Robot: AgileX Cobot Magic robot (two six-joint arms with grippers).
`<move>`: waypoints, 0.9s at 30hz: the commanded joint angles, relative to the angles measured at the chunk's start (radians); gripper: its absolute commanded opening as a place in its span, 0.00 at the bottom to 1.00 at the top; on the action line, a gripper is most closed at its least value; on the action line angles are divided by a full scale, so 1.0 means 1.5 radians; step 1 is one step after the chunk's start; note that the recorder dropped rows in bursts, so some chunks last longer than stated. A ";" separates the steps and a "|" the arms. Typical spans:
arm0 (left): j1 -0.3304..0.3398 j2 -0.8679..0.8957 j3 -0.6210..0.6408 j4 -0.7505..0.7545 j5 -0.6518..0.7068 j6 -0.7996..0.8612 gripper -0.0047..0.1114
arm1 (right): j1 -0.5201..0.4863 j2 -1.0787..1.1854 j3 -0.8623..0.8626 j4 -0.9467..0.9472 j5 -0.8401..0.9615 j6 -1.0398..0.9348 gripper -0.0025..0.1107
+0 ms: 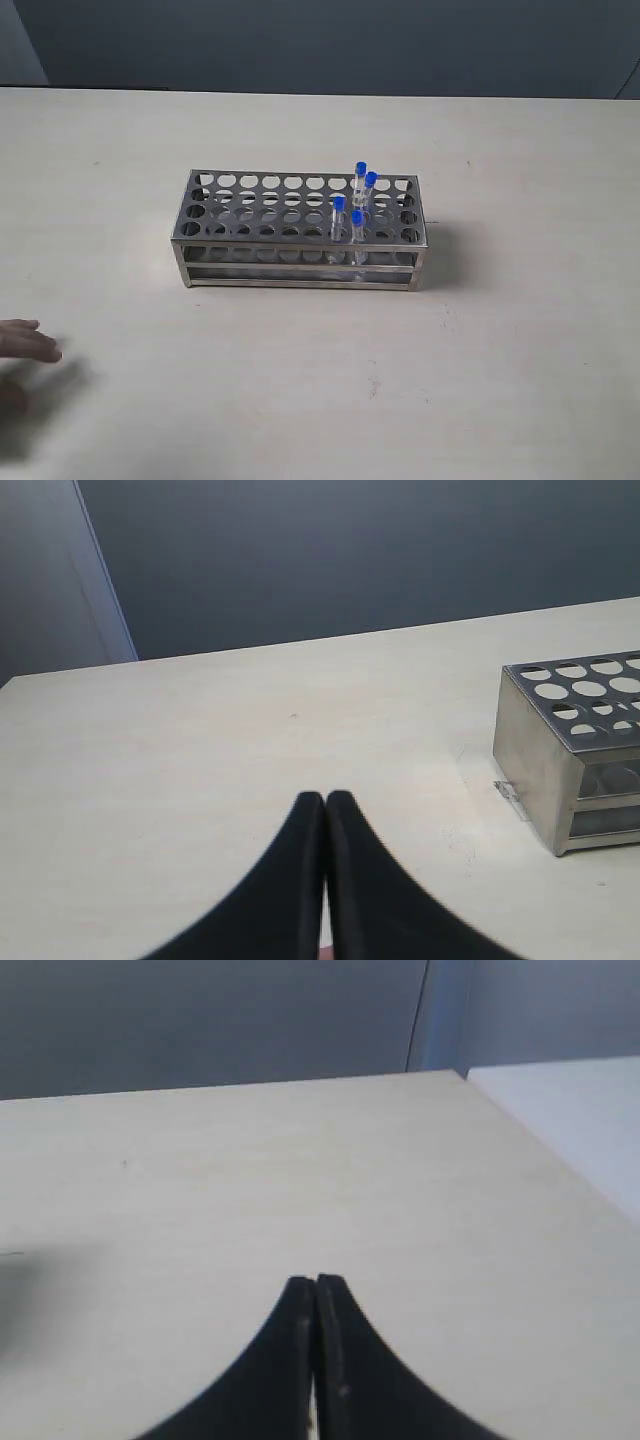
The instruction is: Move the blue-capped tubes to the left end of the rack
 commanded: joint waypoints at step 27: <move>-0.003 0.002 -0.004 -0.003 -0.004 0.000 0.05 | -0.003 -0.004 0.003 0.166 -0.128 0.189 0.01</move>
